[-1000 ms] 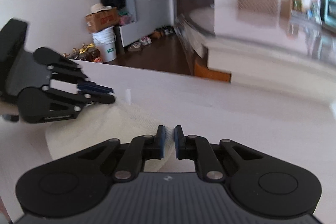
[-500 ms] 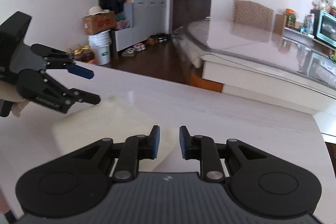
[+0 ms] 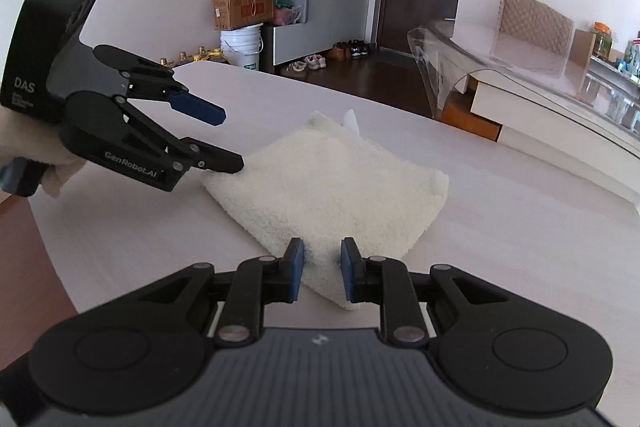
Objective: Fold towel
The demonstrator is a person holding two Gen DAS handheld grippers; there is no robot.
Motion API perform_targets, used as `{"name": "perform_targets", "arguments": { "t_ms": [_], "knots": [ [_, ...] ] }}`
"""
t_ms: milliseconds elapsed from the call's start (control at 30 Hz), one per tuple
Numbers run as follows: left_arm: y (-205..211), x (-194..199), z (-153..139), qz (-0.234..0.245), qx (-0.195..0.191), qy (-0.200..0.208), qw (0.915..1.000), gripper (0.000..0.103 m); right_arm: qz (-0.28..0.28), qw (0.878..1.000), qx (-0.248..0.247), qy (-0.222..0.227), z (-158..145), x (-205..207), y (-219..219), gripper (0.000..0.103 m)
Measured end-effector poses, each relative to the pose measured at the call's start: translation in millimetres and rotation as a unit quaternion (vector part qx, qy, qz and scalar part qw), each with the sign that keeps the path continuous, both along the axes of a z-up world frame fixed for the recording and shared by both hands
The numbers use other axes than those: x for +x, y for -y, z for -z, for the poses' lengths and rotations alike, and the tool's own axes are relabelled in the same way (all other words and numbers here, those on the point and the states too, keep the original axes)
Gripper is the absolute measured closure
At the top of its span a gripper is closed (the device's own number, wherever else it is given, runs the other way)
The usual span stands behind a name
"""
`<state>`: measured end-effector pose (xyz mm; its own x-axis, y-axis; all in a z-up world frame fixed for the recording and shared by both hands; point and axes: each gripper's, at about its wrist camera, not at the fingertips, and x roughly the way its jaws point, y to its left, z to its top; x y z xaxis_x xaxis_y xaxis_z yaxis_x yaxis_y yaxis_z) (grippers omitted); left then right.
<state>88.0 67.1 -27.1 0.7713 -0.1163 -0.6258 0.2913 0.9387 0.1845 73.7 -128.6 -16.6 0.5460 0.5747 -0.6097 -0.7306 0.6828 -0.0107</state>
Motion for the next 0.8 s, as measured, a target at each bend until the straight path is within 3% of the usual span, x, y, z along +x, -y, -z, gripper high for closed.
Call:
{"name": "perform_targets", "arguments": {
  "t_ms": [167, 367, 800],
  "knots": [
    [5.5, -8.7, -0.9, -0.006, 0.003, -0.003, 1.0000, 0.037, 0.039, 0.998, 0.046, 0.006, -15.1, 4.1, 6.7, 0.080],
    [18.4, -22.6, -0.9, -0.019, 0.015, -0.001, 0.9997, 0.038, 0.028, 0.999, 0.025, 0.003, 0.3, -2.2, -11.6, 0.080],
    [26.1, -31.1, -1.0, -0.046, 0.002, -0.006, 0.9989, 0.037, 0.060, 0.998, 0.025, 0.007, 10.6, -8.6, -1.6, 0.078]
  ]
}}
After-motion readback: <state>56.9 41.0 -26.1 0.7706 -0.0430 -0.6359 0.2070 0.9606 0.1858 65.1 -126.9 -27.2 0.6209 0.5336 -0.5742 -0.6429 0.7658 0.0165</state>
